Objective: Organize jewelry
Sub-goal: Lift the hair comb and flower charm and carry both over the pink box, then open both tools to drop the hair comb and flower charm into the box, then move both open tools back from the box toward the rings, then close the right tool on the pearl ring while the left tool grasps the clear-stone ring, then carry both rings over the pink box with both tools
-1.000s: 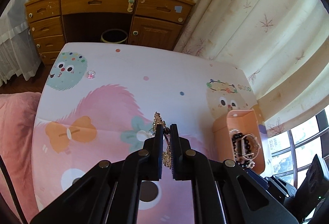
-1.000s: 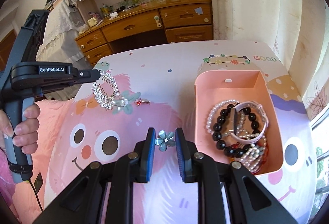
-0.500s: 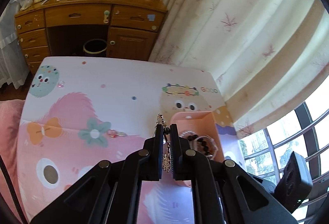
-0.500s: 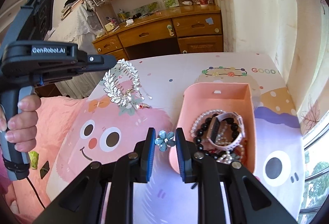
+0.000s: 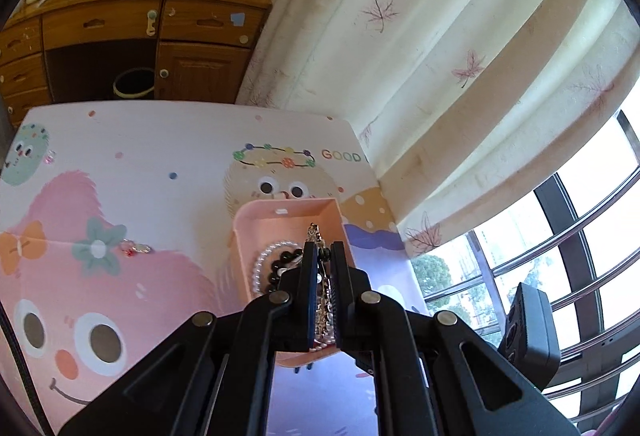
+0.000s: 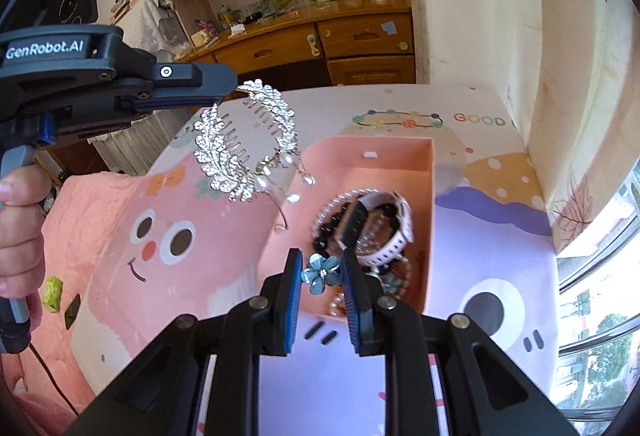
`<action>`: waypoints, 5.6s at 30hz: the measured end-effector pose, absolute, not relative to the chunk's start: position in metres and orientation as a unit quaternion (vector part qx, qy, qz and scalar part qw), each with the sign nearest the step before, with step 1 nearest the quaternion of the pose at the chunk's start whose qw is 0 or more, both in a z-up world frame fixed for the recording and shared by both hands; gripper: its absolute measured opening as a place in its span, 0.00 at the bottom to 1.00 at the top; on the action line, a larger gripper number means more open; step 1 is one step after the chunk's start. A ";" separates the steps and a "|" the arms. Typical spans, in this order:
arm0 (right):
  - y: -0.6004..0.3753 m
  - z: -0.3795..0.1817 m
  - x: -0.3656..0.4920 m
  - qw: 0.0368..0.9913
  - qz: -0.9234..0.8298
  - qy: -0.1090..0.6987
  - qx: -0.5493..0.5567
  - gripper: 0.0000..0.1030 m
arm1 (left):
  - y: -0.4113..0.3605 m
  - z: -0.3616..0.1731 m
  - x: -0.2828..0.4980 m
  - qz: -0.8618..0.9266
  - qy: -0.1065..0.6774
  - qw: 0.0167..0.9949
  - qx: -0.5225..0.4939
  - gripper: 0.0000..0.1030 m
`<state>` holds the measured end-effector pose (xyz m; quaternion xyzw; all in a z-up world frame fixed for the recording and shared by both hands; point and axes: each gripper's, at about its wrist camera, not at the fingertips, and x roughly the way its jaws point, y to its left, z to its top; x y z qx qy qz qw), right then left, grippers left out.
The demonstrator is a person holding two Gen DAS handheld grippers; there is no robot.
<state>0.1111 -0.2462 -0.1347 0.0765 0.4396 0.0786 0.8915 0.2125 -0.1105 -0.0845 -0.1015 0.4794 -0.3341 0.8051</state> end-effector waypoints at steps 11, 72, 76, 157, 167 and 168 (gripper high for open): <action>-0.263 -0.150 0.117 0.871 0.067 0.479 0.091 0.37 | -0.139 -0.104 0.208 -0.321 0.531 0.784 -0.034 0.34; -0.095 -0.187 0.231 0.850 -0.029 0.494 0.180 0.55 | 0.100 -0.189 0.396 -0.132 0.562 0.815 0.051 0.84; -0.088 -0.203 0.247 0.860 -0.049 0.488 0.138 0.55 | 0.108 -0.206 0.419 -0.117 0.551 0.826 0.029 0.84; -0.115 -0.129 0.177 0.911 -0.001 0.398 0.106 0.11 | 0.063 -0.123 0.307 -0.193 0.430 0.881 -0.040 0.06; -0.142 -0.116 0.140 0.907 0.030 0.408 0.097 0.11 | 0.005 -0.101 0.261 -0.234 0.448 0.862 -0.028 0.06; -0.145 -0.116 0.137 0.906 0.033 0.409 0.099 0.11 | -0.002 -0.101 0.257 -0.238 0.451 0.860 -0.027 0.06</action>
